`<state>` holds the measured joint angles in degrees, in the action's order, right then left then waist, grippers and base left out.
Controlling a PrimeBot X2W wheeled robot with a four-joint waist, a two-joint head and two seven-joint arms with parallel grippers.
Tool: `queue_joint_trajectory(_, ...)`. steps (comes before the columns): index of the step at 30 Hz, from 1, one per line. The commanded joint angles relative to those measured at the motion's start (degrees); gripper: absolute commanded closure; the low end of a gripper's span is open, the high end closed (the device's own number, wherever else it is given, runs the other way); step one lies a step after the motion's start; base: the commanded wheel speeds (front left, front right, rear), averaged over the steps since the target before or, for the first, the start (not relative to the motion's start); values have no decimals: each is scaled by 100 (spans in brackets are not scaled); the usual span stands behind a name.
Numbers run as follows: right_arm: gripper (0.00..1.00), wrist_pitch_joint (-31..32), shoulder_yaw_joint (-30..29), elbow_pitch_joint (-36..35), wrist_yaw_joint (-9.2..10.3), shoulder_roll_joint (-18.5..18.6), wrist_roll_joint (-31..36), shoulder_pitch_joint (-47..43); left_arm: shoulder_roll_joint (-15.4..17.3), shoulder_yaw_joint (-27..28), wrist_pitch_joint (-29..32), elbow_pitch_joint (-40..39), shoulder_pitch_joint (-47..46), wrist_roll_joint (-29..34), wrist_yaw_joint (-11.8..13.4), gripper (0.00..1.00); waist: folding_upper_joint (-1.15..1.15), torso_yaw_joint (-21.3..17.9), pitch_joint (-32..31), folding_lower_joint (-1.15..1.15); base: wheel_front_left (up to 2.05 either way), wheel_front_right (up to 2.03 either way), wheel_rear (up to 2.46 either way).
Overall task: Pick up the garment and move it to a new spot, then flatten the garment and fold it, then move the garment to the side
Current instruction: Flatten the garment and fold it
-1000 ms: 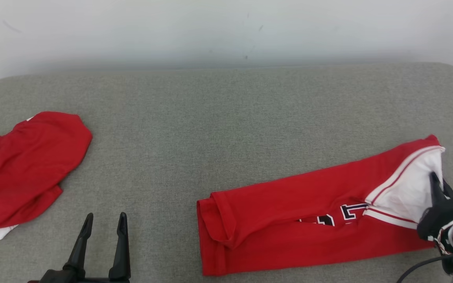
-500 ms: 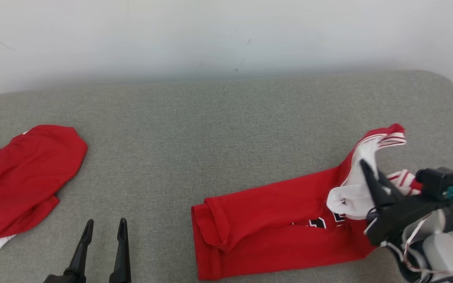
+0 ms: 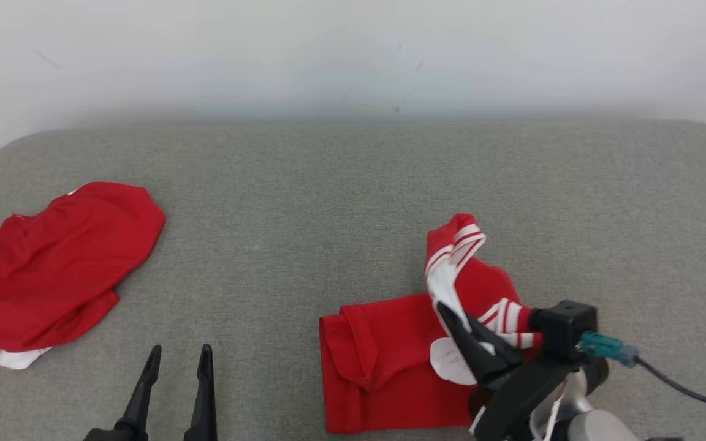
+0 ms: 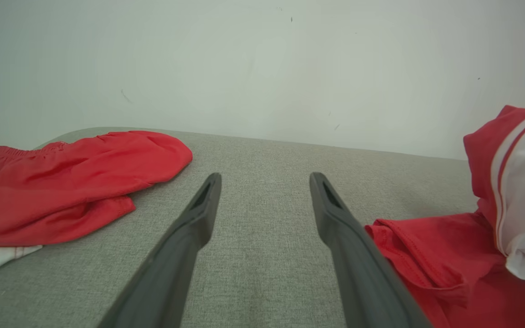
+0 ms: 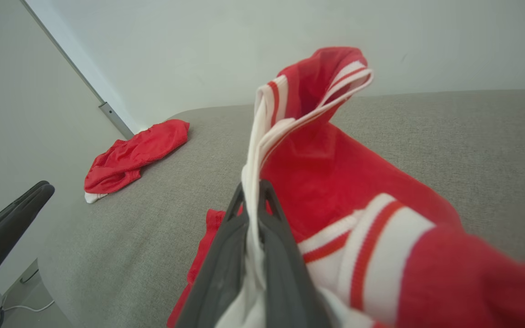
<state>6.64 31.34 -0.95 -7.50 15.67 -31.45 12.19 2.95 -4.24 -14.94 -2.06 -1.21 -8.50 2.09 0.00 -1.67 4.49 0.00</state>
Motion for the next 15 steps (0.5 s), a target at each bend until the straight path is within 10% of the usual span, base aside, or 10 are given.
queue_joint_trajectory(1, 100, 25, 99, -4, 2, -44, 76, -29, -4, -20, -35, 35, -24, -57, -22, 0, 0, 75, 4, 0, 0, 0, 0)
queue_joint_trajectory(12, 100, -260, 509, 815, 2, -488, 405, 79, -4, -253, -35, 214, -177, -141, -25, 0, 0, 404, 76, 0, 0, 0, 0)
queue_joint_trajectory(13, 64, -290, 494, 899, 2, -533, 405, 104, -5, -261, -35, 227, -189, -132, -24, 0, 0, 413, 81, 0, 0, 0, 0)
queue_joint_trajectory(14, 0, -304, 523, 961, 2, -563, 384, 128, -5, -260, -35, 243, -199, -139, -22, 0, 0, 420, 86, 0, 0, 0, 0)
queue_joint_trajectory(15, 0, -357, 524, 982, 2, -606, 313, 147, -4, -256, -35, 255, -204, -146, -21, 0, 0, 423, 90, 0, 0, 0, 0)
